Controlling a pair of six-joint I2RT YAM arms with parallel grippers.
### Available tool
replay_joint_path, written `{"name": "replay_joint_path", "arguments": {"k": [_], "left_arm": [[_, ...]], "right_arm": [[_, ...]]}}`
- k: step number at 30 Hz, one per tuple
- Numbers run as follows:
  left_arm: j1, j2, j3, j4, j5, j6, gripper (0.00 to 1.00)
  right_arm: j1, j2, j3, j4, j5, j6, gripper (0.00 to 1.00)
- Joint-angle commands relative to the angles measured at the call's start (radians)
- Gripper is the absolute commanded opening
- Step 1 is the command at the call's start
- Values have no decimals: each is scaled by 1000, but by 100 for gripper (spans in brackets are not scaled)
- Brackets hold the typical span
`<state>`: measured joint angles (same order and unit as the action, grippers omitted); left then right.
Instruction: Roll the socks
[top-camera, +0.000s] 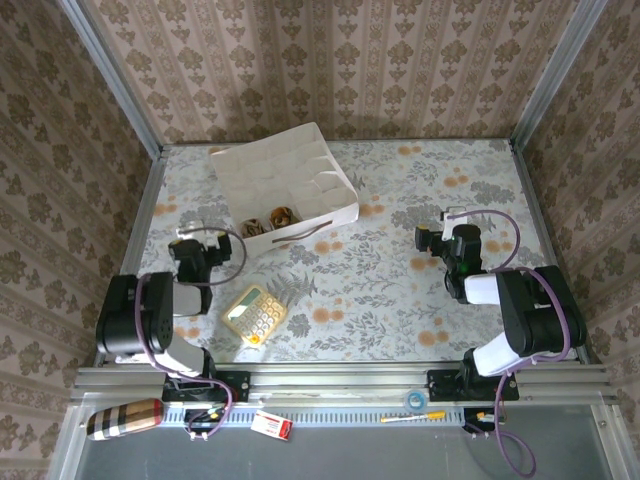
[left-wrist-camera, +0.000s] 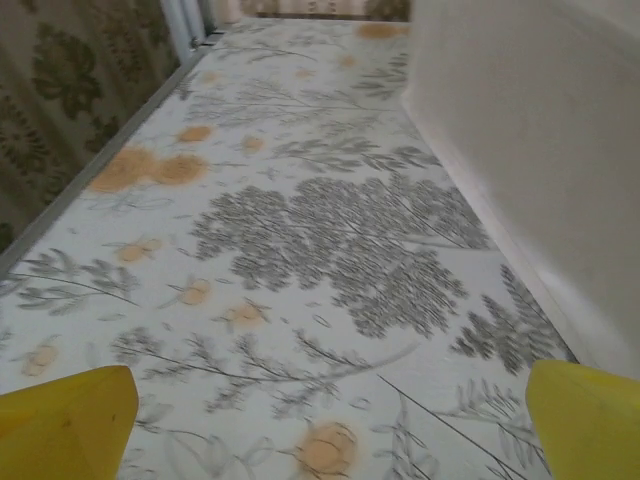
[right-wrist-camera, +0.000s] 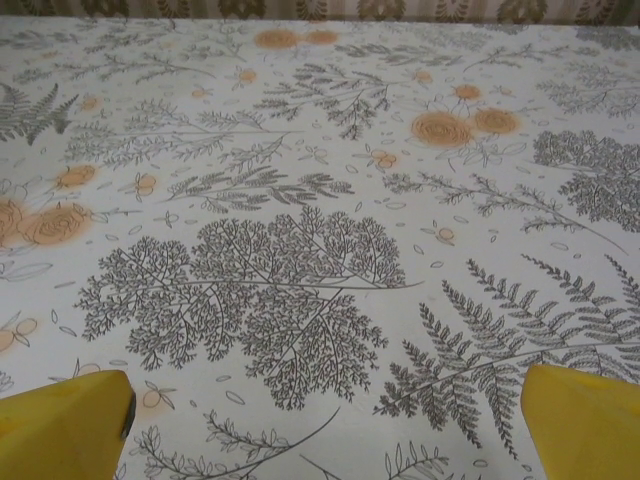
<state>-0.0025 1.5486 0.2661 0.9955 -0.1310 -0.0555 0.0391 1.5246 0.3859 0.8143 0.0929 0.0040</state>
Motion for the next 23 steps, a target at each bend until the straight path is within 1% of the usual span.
{"name": "replay_joint_path", "arguments": {"k": [1,2,3,4,6,7,9,15,18,21,23], "left_arm": [[11,-7,-30,168,-39,11,100],[3,16,-10,183,-45,38,100],[-2,13,15,144,-43,49,100],[-6,-6,43,49,-39,40,100],[-15,11,79,18,-33,69,100],[-17,0,92,-28,-33,61,100],[-17,10,87,-1,-36,73,100],[-17,6,87,-8,-33,69,100],[-17,6,87,-6,-33,69,100],[-17,5,84,-3,-33,69,100],[-17,3,61,37,-42,64,100]], "right_arm": [[-5,4,20,41,-4,16,100],[-7,5,18,43,-6,16,100],[-7,5,19,43,-6,16,100],[-6,3,19,43,-4,16,100],[-7,3,19,43,-4,16,100],[-7,5,18,43,-6,16,100],[-7,5,20,42,-6,16,100],[-7,6,20,41,-6,16,100],[-21,9,34,18,-35,23,100],[-22,5,25,31,-37,22,100],[-22,5,24,34,-36,22,100]]}}
